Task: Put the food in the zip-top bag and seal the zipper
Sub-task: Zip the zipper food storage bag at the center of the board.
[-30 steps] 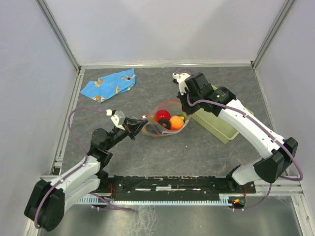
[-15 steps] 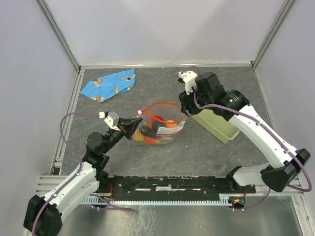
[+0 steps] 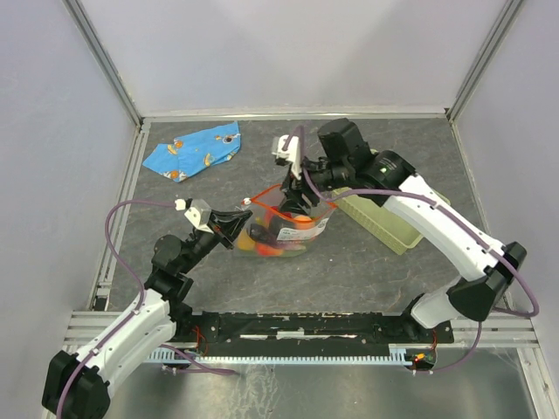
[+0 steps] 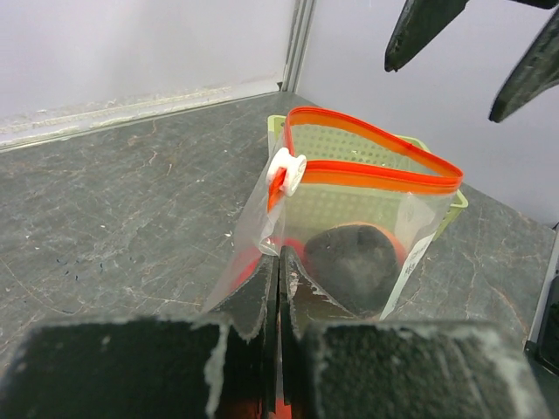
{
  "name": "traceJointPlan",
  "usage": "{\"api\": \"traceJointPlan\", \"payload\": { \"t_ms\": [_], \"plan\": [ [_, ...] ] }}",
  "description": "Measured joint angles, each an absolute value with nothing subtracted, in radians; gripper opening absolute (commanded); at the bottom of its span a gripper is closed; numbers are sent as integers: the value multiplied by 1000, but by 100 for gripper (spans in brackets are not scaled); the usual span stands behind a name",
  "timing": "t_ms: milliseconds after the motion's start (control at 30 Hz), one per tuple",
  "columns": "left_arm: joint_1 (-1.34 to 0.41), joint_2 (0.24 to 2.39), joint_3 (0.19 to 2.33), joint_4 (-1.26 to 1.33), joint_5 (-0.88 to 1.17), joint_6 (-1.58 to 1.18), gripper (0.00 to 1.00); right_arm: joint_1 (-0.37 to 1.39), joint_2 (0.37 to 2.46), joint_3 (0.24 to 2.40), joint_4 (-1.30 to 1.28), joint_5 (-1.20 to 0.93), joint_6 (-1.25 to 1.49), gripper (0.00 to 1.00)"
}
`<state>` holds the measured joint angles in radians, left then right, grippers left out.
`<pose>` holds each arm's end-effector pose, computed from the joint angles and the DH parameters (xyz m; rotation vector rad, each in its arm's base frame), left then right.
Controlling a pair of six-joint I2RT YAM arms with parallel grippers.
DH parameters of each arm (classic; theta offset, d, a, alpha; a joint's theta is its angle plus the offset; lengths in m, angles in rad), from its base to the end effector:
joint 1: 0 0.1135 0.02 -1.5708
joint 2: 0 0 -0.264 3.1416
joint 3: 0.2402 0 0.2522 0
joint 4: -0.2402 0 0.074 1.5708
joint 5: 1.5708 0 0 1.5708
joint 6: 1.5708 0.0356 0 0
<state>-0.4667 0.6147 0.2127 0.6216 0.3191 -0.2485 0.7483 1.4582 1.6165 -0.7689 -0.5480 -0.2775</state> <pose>0.1365 -0.0813 0.2486 0.4265 1.3439 -0.8121 0.2133 0.2234 0.4138 -1.3503 1.7462 0.8622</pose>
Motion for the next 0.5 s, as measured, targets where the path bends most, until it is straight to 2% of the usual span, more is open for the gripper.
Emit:
{"api": "traceJointPlan", "payload": {
  "t_ms": [167, 267, 500],
  "plan": [
    [-467, 614, 213, 617, 319, -249, 3, 796, 1552, 1713, -762, -664, -398, 54],
    [-467, 614, 213, 615, 319, -249, 3, 800, 1597, 1757, -756, -715, -449, 47],
    [-467, 607, 213, 612, 320, -249, 3, 824, 1691, 1818, -736, -759, -512, 47]
  ]
}}
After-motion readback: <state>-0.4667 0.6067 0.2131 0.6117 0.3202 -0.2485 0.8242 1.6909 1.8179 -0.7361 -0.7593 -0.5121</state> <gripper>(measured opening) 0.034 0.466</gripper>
